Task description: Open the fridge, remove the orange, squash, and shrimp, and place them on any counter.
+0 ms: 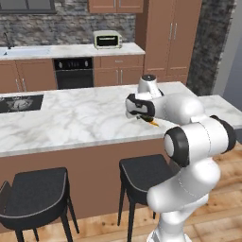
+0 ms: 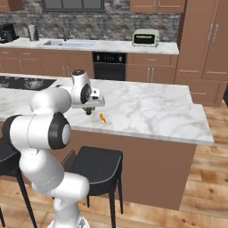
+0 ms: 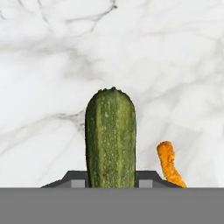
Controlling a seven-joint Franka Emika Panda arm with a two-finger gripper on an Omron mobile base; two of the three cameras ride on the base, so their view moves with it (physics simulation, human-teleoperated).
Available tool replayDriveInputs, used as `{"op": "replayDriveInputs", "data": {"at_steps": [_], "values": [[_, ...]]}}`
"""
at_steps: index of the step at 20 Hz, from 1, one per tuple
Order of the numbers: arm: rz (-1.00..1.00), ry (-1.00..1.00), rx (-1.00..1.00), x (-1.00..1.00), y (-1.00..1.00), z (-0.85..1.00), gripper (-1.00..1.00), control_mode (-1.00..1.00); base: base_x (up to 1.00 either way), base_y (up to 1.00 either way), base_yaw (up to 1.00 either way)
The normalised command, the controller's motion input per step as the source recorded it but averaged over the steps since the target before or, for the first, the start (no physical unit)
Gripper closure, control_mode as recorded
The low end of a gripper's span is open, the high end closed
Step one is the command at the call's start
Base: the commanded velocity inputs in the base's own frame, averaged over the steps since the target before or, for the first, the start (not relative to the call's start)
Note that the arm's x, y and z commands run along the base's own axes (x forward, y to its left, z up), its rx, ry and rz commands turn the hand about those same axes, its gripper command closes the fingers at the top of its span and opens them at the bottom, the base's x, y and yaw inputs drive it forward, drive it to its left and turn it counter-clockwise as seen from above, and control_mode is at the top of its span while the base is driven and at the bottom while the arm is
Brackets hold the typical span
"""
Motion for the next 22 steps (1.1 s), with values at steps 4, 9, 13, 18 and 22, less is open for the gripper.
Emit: {"op": "replayDriveInputs", "data": {"at_steps": [4, 9, 13, 18, 22], "values": [[0.0, 0.0, 0.0, 0.17, 0.0, -0.18, 1.0, -1.0, 0.0, 0.0, 0.0], [0.0, 0.0, 0.0, 0.0, 0.0, 0.0, -1.0, -1.0, 0.0, 0.0, 0.0], [0.01, 0.0, 0.0, 0.06, 0.0, -0.01, -1.0, -1.0, 0.0, 0.0, 0.0], [0.05, -0.01, 0.0, 0.11, 0.0, 0.02, -1.0, -1.0, 0.0, 0.0, 0.0], [0.0, -0.11, 0.0, -0.21, -0.05, 0.83, -1.0, -1.0, 0.0, 0.0, 0.0]]}}
